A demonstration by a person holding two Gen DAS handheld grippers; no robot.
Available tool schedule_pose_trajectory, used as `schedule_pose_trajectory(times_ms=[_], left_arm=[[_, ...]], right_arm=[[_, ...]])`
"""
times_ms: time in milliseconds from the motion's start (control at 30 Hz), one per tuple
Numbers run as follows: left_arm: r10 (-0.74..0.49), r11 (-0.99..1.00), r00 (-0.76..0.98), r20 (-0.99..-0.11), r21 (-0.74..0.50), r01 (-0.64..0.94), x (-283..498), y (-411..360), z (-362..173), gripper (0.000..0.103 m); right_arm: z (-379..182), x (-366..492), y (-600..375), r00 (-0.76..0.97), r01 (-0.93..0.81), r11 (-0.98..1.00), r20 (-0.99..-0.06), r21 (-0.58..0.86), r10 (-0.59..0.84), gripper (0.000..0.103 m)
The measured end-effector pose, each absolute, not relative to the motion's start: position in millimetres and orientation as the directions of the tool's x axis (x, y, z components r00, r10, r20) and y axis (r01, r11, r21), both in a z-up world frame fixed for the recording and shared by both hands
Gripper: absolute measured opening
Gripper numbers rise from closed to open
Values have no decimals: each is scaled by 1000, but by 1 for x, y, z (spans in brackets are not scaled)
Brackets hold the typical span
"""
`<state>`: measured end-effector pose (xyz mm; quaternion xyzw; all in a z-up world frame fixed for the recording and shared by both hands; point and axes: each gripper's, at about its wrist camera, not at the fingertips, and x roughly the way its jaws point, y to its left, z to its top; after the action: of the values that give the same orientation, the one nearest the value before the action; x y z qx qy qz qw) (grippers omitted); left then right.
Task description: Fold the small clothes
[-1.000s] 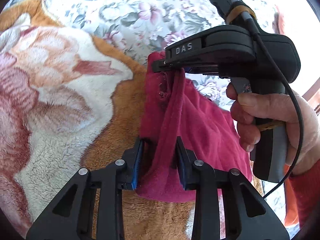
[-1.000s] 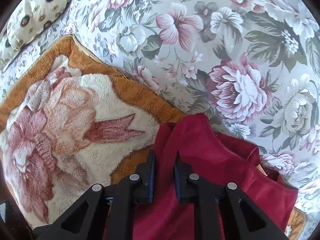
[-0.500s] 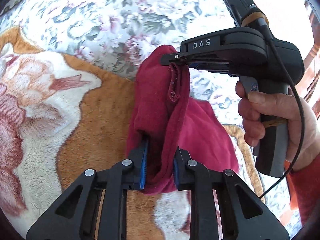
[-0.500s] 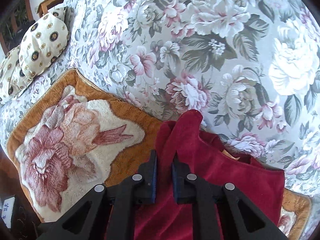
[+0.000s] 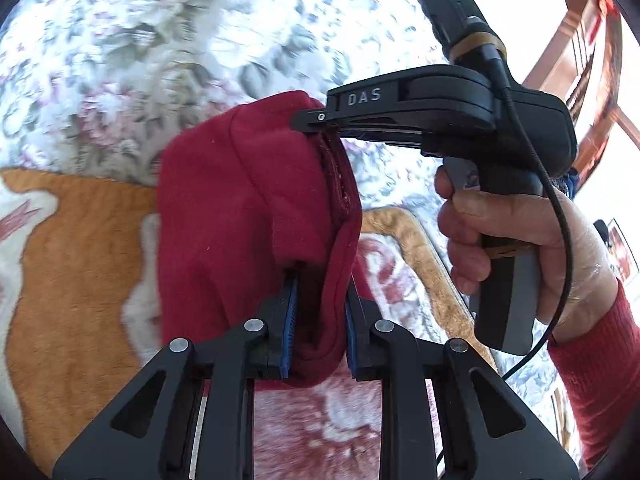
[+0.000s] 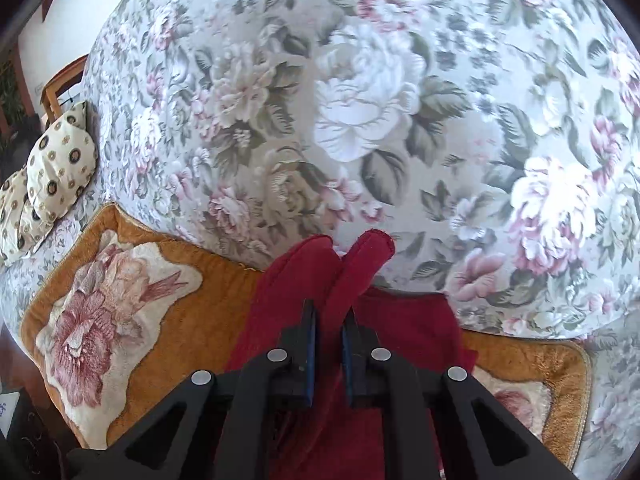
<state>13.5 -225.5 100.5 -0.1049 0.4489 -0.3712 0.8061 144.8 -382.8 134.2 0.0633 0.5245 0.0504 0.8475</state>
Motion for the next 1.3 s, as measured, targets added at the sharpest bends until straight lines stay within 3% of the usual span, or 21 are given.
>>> schedule_pose_trajectory(times_ms=[233, 400, 433, 500, 567, 667, 833, 933, 1000, 1167, 1300], left_arm=[[-661, 697, 240, -711, -463, 548, 17, -298, 69, 19], [-660, 685, 161, -734, -500, 530, 26, -298, 66, 19], [-657, 683, 161, -737, -491, 541, 24, -291, 72, 21], [-652, 680, 173, -738, -468, 564, 18, -279, 85, 28], [-638, 692, 212, -741, -429, 581, 11, -261, 97, 57], [-601, 733, 284, -747, -375, 567, -1, -231, 107, 60], [-537, 807, 337, -773, -355, 473, 13, -199, 94, 60], [-484, 830, 318, -815, -312, 462, 22, -205, 73, 60], [-470, 827, 277, -838, -309, 469, 23, -209, 62, 60], [-448, 812, 228, -864, -286, 509, 9, -220, 42, 60], [-423, 824, 184, -887, -292, 486, 11, -221, 33, 60]], right_arm=[[72, 142, -445, 384, 97, 988, -921, 117, 71, 9], [19, 145, -460, 308, 155, 977, -947, 146, 92, 9], [20, 142, -464, 321, 170, 971, -941, 168, 106, 10], [30, 134, -474, 345, 203, 958, -930, 203, 124, 24], [48, 120, -481, 364, 219, 949, -922, 226, 135, 26], [80, 91, -483, 409, 196, 931, -889, 307, 207, 26], [92, 52, -457, 382, 135, 918, -874, 373, 299, 40], [66, 46, -443, 303, 183, 919, -909, 350, 286, 39], [66, 35, -442, 368, 174, 912, -883, 372, 290, 15], [70, 22, -441, 410, 159, 960, -900, 232, 150, 12], [50, 15, -448, 372, 194, 944, -910, 268, 182, 12]])
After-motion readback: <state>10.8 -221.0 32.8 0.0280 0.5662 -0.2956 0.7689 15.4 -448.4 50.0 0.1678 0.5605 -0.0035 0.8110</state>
